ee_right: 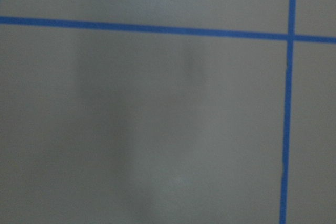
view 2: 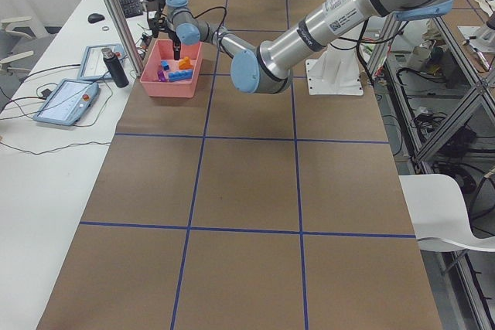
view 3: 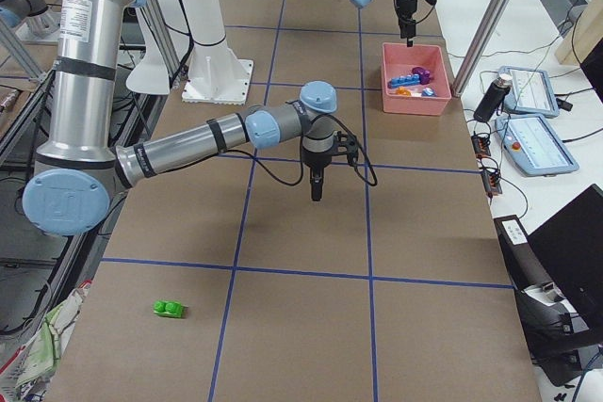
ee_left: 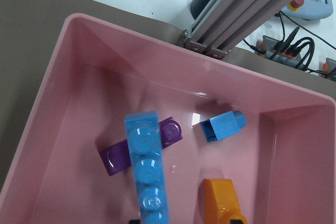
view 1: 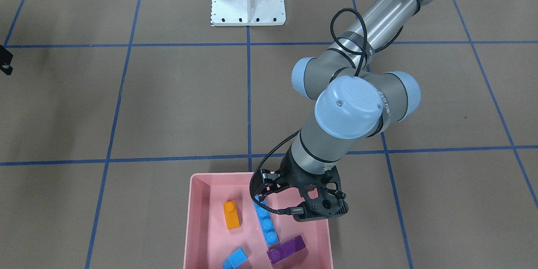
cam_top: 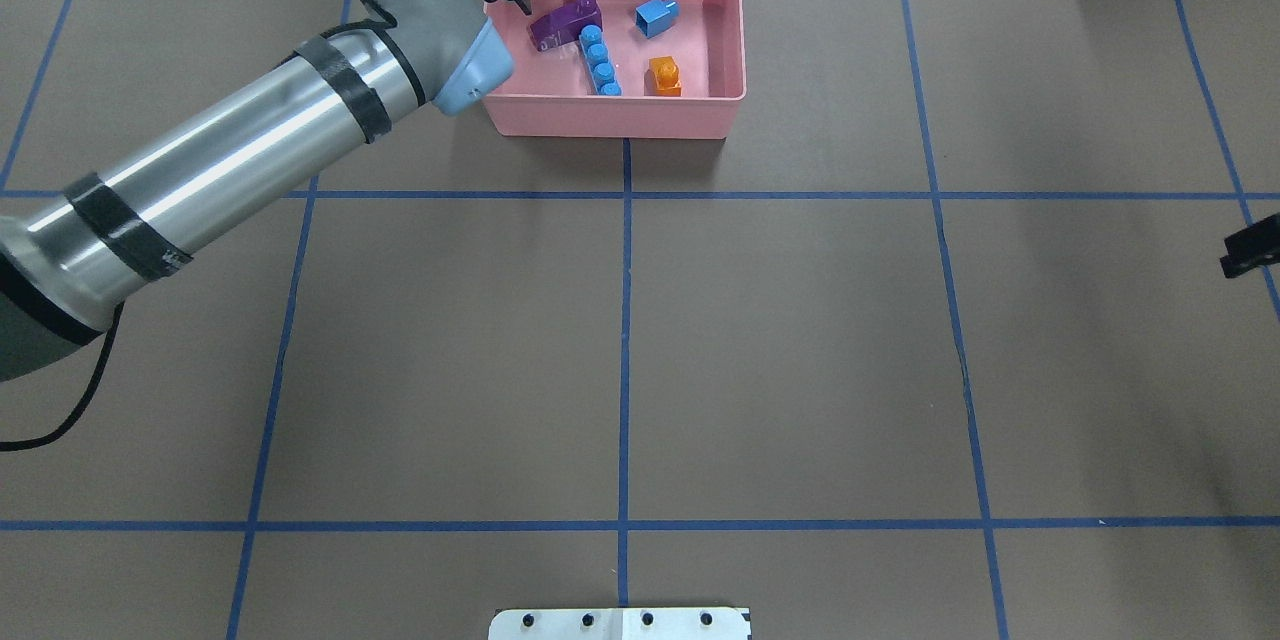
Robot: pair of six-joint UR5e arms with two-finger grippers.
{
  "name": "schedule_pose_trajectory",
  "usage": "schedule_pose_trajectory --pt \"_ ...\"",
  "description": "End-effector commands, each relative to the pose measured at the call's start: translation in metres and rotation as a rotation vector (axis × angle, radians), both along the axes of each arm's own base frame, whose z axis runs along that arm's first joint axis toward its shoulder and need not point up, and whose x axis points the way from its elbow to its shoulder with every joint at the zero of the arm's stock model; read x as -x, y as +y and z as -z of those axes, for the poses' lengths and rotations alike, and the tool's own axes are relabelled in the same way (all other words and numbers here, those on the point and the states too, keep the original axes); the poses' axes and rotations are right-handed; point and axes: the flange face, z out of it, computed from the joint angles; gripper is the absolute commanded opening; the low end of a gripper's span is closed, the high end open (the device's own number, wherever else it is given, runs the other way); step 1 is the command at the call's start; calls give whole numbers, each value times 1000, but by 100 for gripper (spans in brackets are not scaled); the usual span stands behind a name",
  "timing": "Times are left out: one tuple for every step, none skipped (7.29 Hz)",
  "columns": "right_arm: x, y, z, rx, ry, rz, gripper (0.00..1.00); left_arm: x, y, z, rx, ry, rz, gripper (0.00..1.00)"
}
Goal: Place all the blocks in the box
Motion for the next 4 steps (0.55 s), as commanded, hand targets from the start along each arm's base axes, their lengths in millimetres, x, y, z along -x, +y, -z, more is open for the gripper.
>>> schedule_pose_trajectory --pt "-43 82 -51 79 27 -7 100 74 -9 -53 -56 -7 -155 100" --pt "-63 131 -93 50 15 -8 100 90 -13 -76 -79 -19 -169 100" --pt "-82 182 -145 25 -3 -9 100 97 -14 -97 -98 -35 -185 100" --pt "-96 228 -193 18 -51 0 100 107 -9 -129 -125 -56 -211 100"
